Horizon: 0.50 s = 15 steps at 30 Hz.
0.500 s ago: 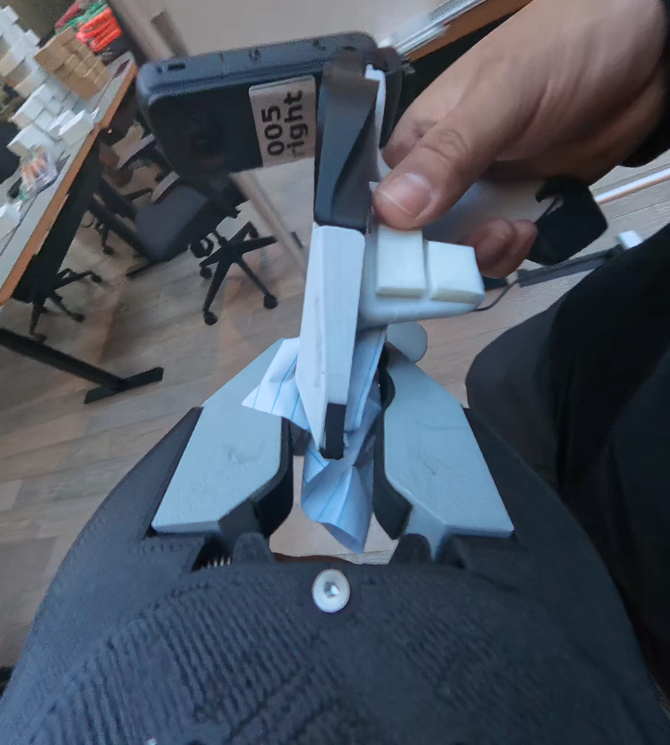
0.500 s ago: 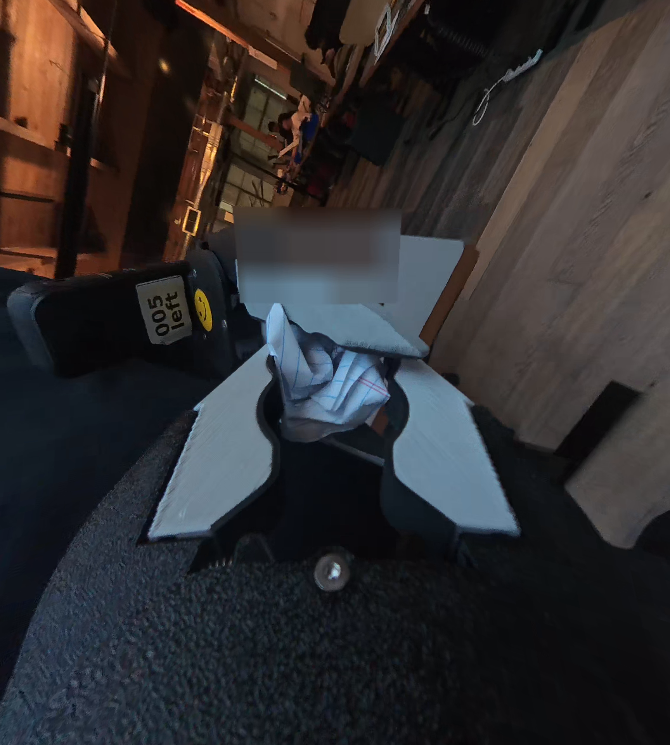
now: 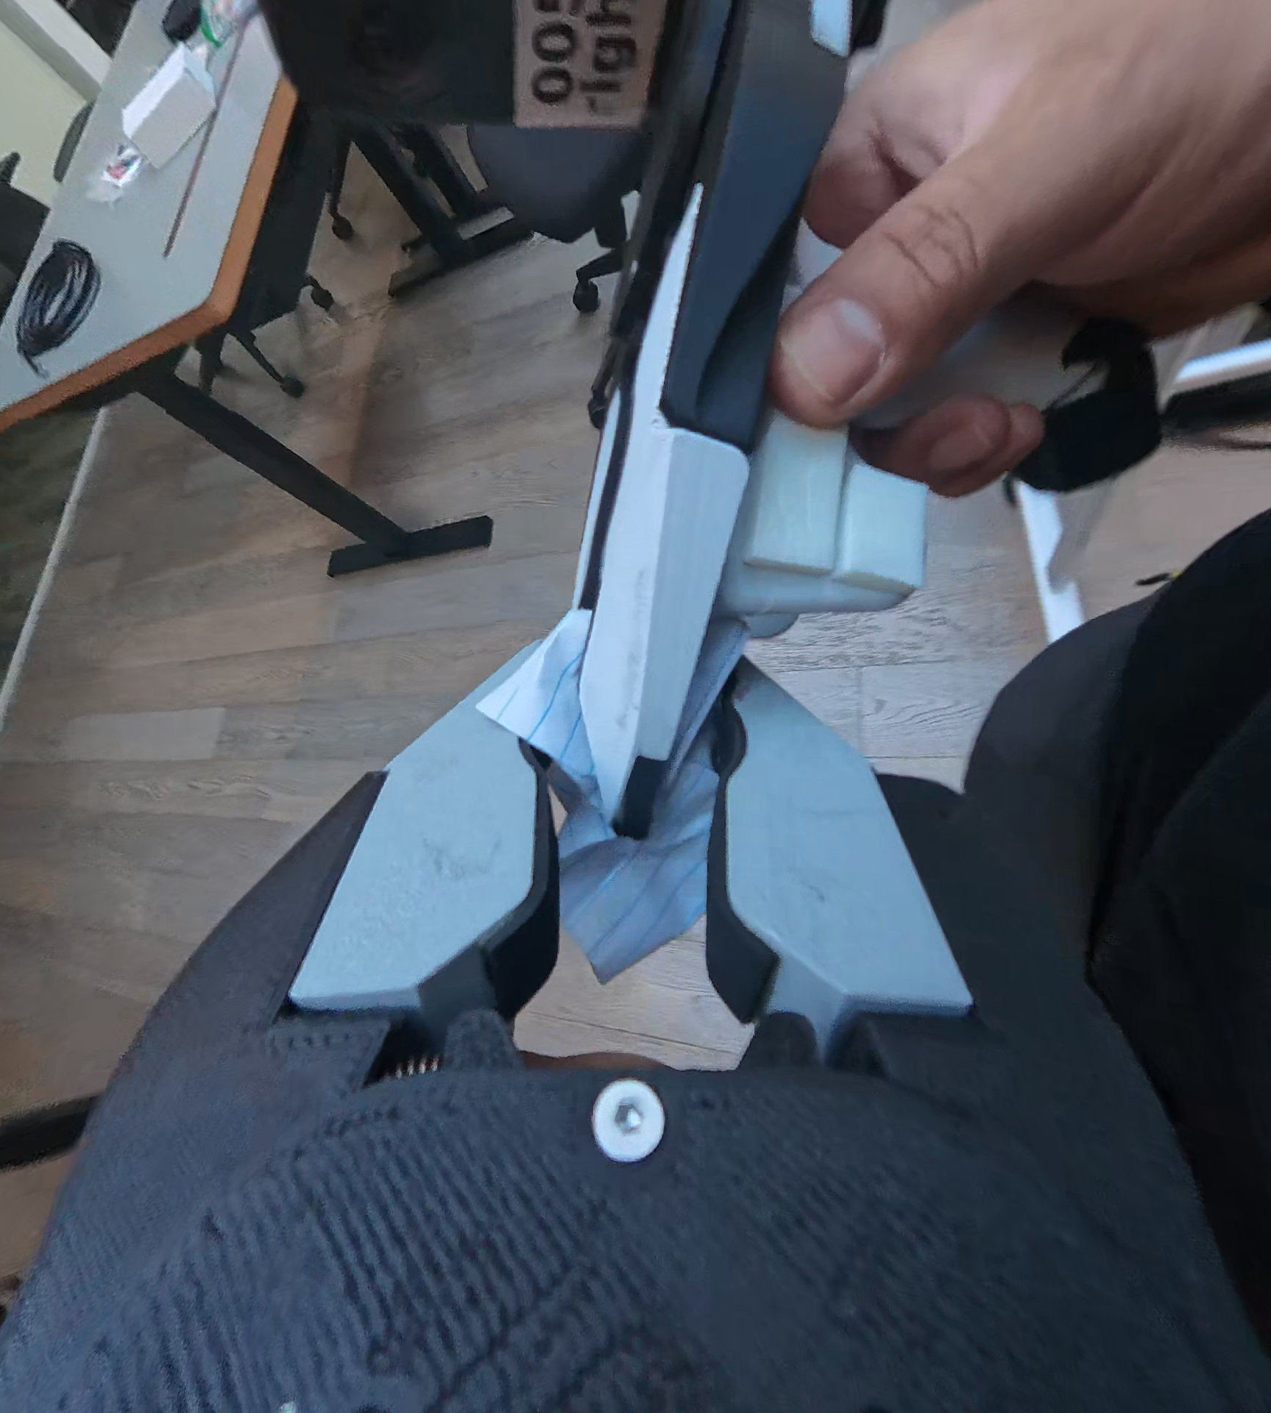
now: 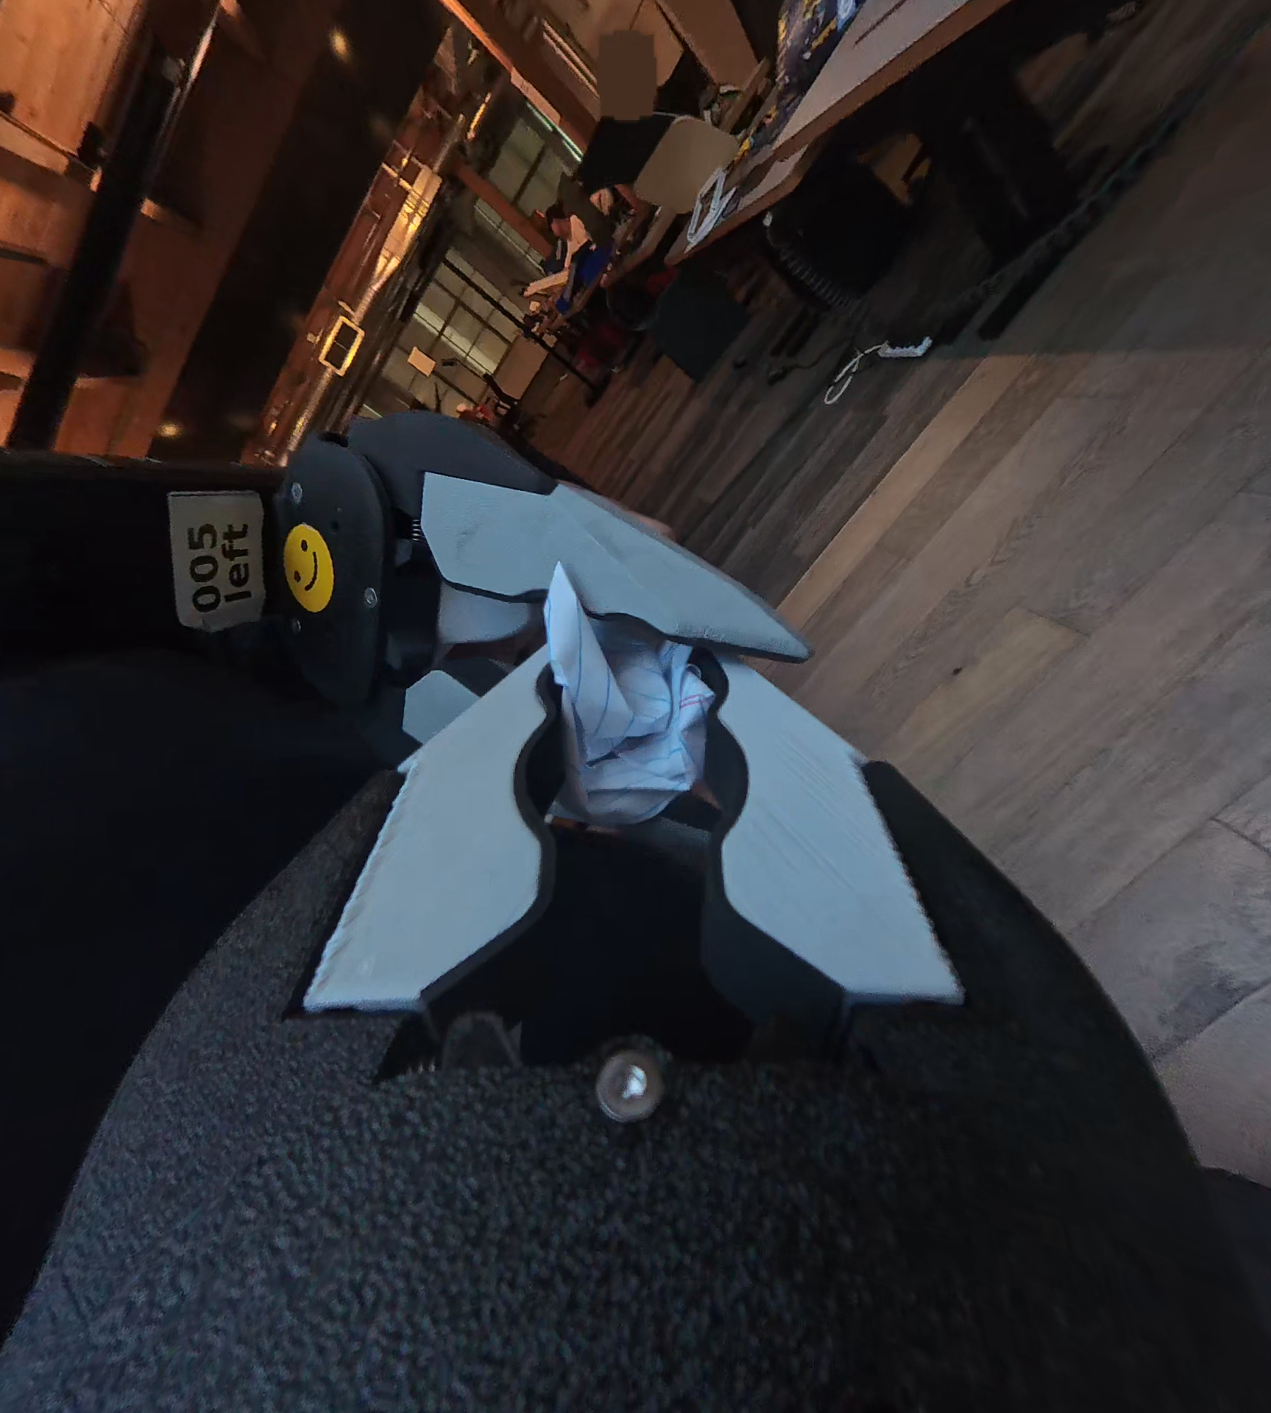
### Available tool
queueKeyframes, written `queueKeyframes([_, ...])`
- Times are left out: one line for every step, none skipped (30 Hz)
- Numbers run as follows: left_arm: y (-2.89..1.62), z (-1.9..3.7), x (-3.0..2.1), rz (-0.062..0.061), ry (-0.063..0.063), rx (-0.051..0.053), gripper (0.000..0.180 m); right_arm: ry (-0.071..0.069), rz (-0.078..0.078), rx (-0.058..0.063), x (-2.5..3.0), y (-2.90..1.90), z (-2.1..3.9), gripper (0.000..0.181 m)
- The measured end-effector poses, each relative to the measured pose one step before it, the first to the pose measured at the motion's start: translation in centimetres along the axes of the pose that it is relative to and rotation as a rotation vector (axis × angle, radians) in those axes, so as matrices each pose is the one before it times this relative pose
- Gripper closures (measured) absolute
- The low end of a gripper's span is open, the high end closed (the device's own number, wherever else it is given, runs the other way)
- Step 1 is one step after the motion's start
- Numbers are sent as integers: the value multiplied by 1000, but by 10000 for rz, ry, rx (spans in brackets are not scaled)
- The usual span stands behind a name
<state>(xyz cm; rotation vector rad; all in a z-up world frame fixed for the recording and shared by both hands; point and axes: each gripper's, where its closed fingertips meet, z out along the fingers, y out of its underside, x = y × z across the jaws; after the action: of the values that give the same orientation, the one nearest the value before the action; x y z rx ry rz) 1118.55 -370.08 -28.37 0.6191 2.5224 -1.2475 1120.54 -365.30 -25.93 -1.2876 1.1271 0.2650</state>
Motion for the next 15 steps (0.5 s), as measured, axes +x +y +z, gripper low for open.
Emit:
queueKeyframes([-456,1386,-2148,372,33,-51,143,144,-6,-151,1348,-2025,-957,147])
queueKeyframes([-437,1321,-1933,327,6,27,143,124,139,-161,1458,-1885,-955,144])
queueKeyframes([-315,1456,-1802,305,75,118,144,48,162,-102,1361,-1799,-972,143])
queueKeyframes([-136,1548,-1633,358,96,131,146,67,144,-75,1453,-1726,-1053,142])
queueKeyframes([152,1662,-1496,451,121,65,147,221,114,-161,1408,-1194,-853,140])
queueKeyframes([360,1757,-1321,495,184,32,147,349,0,-183,1723,-1234,-901,136])
queueKeyframes([393,1789,-1273,451,212,90,148,423,-92,-164,1775,-1097,-806,133])
queueKeyframes([326,1549,-1377,364,204,205,147,439,-111,-49,1807,-1183,-719,132])
queueKeyframes([350,1378,-1517,242,158,246,147,332,47,79,1752,-1285,-647,131])
queueKeyframes([421,1266,-1521,115,206,261,147,169,194,167,1624,-1302,-625,132])
queueKeyframes([505,1178,-1594,132,178,290,148,147,197,196,1544,-1463,-468,134])
queueKeyframes([640,1015,-1584,186,161,313,149,277,150,220,1668,-1546,-346,139])
queueKeyframes([826,965,-1523,187,196,295,150,323,76,112,1660,-1435,-129,142])
queueKeyframes([946,856,-1569,183,156,301,150,252,99,58,1500,-1451,54,140])
queueKeyframes([1061,746,-1648,157,106,312,150,246,142,127,1486,-1597,196,140])
